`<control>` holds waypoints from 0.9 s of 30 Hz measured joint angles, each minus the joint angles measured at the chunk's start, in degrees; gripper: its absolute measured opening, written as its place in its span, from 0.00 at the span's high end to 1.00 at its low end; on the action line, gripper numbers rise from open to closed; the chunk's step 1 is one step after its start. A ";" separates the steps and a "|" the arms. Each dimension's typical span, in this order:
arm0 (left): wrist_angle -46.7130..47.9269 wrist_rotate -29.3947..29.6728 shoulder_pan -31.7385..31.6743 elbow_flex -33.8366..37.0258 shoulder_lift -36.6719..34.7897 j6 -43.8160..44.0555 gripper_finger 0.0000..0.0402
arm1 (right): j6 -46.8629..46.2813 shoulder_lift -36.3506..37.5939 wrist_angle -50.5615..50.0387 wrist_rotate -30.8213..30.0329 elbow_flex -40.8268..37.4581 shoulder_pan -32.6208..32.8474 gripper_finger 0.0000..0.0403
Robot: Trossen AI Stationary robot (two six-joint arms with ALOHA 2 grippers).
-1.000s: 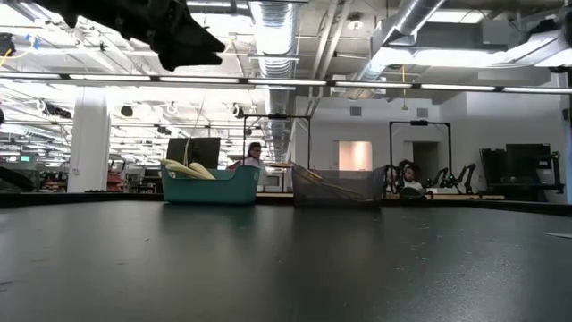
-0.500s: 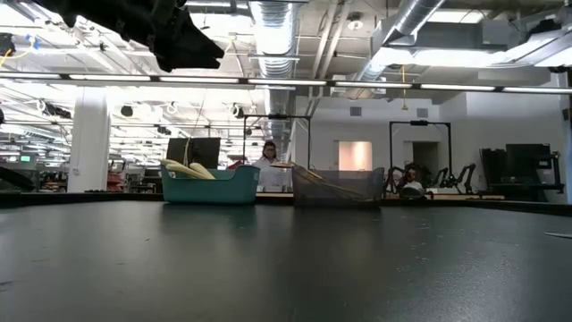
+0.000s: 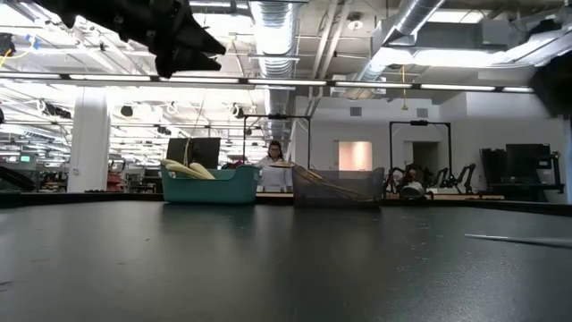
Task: Sort silverware by color (type)
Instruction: Put the silver knife into the light blue bin
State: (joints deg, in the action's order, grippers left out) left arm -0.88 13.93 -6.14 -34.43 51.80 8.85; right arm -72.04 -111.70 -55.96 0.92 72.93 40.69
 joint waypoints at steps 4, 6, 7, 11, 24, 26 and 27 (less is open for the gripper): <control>2.88 0.12 3.67 0.11 0.86 2.83 0.41 | 6.69 0.32 -0.14 -8.16 -0.09 -4.47 0.83; 3.92 1.67 5.91 0.11 0.89 3.62 0.41 | 9.56 0.66 0.00 -14.10 -0.22 -5.97 0.83; 3.94 3.05 7.15 0.11 0.89 3.95 0.41 | 10.74 0.87 -0.07 -16.60 -0.22 -6.66 0.83; 3.24 12.41 12.01 0.11 0.89 4.39 0.41 | 17.18 3.09 -0.49 -24.60 -0.25 -9.27 0.83; -3.94 28.31 17.58 0.15 8.04 16.10 0.41 | 39.69 9.25 3.02 -56.16 -0.20 -20.85 0.83; -7.82 27.66 17.60 0.15 10.78 17.50 0.41 | 41.79 9.31 6.79 -56.90 -0.20 -22.09 0.83; -10.03 27.45 17.60 0.15 12.28 17.61 0.41 | 42.44 9.31 8.79 -57.10 -0.20 -22.66 0.83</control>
State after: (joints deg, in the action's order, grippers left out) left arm -10.90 41.38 11.46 -34.28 64.08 26.47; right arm -29.60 -102.39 -47.17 -56.18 72.73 18.03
